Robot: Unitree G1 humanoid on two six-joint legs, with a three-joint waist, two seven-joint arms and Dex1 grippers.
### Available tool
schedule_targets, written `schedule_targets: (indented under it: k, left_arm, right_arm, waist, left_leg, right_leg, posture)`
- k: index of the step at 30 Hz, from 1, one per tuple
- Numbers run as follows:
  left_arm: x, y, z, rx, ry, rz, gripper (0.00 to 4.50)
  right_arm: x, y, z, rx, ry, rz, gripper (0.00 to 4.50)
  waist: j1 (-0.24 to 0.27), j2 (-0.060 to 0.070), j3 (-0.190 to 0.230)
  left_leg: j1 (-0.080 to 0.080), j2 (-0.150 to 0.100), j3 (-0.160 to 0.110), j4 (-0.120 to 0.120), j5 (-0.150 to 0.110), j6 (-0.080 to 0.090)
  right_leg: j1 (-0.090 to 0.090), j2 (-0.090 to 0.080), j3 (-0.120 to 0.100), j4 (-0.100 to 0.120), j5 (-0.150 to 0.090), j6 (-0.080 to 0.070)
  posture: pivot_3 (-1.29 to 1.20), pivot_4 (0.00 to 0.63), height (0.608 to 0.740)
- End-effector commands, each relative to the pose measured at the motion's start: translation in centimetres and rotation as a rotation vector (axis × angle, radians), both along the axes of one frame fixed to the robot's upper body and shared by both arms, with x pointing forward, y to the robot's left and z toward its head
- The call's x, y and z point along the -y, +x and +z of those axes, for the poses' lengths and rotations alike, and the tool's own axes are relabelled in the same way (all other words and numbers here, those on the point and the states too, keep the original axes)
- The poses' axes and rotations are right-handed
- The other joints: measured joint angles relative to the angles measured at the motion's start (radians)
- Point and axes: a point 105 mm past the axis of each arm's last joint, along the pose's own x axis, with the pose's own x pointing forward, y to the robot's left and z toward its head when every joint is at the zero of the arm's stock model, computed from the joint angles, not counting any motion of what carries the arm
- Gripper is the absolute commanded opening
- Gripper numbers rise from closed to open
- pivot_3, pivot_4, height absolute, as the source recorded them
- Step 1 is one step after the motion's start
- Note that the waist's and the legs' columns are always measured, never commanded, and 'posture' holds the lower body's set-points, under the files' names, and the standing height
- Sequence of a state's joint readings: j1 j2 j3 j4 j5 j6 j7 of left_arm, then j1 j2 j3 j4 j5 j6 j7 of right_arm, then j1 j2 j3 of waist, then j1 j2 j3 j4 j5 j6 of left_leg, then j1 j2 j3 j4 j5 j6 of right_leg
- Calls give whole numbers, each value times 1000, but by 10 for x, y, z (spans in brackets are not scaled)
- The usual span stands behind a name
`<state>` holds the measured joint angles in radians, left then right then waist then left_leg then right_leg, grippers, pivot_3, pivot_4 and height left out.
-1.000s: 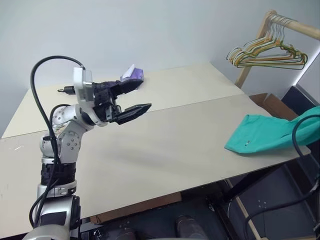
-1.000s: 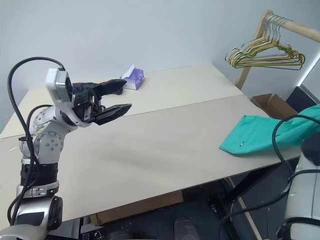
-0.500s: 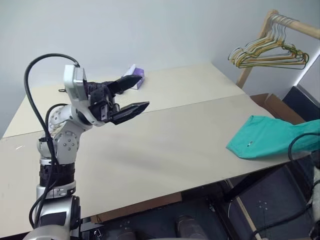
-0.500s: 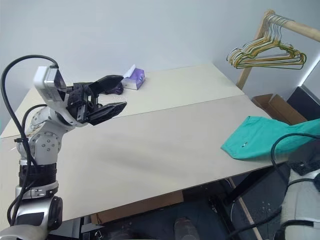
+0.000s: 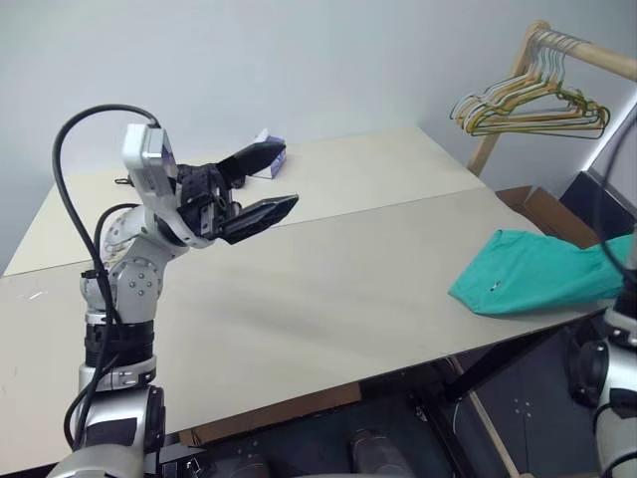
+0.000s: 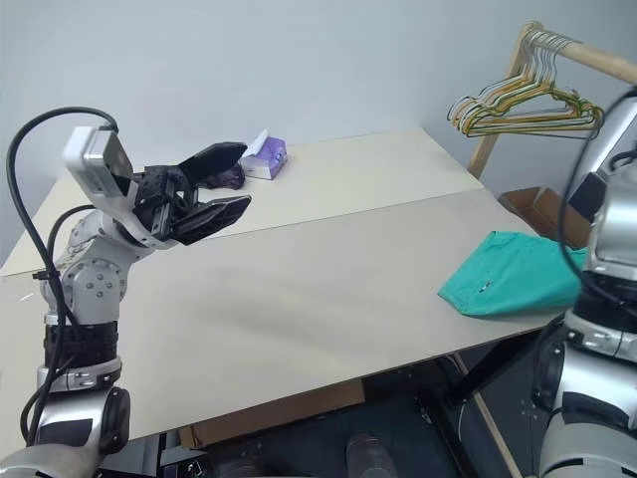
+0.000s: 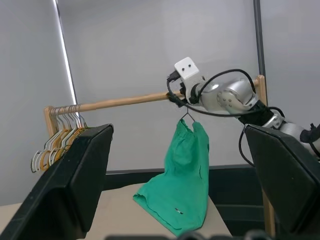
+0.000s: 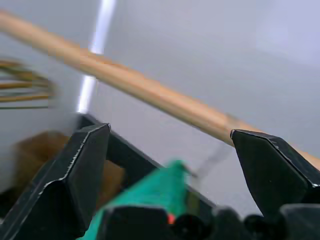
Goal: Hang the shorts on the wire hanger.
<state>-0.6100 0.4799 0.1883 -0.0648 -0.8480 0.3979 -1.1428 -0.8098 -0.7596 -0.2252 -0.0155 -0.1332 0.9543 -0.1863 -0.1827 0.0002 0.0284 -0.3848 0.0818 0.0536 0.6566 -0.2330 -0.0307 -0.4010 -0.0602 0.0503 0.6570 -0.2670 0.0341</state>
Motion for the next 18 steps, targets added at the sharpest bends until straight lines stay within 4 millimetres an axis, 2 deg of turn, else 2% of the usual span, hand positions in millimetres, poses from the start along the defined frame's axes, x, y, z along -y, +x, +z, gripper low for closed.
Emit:
schedule_targets:
  k: [1, 4, 8, 13, 18]
  left_arm:
    - [-6, -2, 10, 28, -4, 36, 4500]
    - [-9, -1, 5, 16, 22, 81, 4500]
    - [-16, 3, -5, -22, 62, 144, 4500]
    - [-25, 9, -20, -64, 144, 251, 4500]
    - [-37, 15, -45, -122, 238, 366, 4500]
  right_arm:
    - [-54, 25, -11, -132, -160, 277, 4485]
    - [-85, 40, -55, -344, -216, 448, 4485]
    - [-111, 43, -99, -503, -232, 593, 4485]
    - [-130, 36, -137, -644, -164, 729, 4485]
    - [-134, 33, -161, -761, -182, 793, 4485]
  waist:
    - [0, -1, 0]
    - [4, -2, 0]
    - [19, -3, 0]
    - [51, -6, 2]
    - [94, -8, 2]
  left_leg:
    - [0, 0, 0, 0, 0, 0]
    - [0, 0, -1, 0, 0, 0]
    - [-1, 0, -2, 1, 0, 0]
    - [-2, 0, -2, 1, 0, 0]
    - [-1, 0, -1, 1, 0, 0]
  right_leg:
    - [0, 0, 0, 0, 0, 0]
    - [1, 0, -1, 0, 0, 0]
    - [0, 0, -1, -1, 0, 0]
    - [0, 0, -2, -1, 0, 0]
    - [0, 0, -2, -1, 0, 0]
  posture:
    - [-96, 0, 740]
    - [-81, 0, 740]
    - [-62, 0, 740]
    - [20, 0, 740]
    - [62, 0, 740]
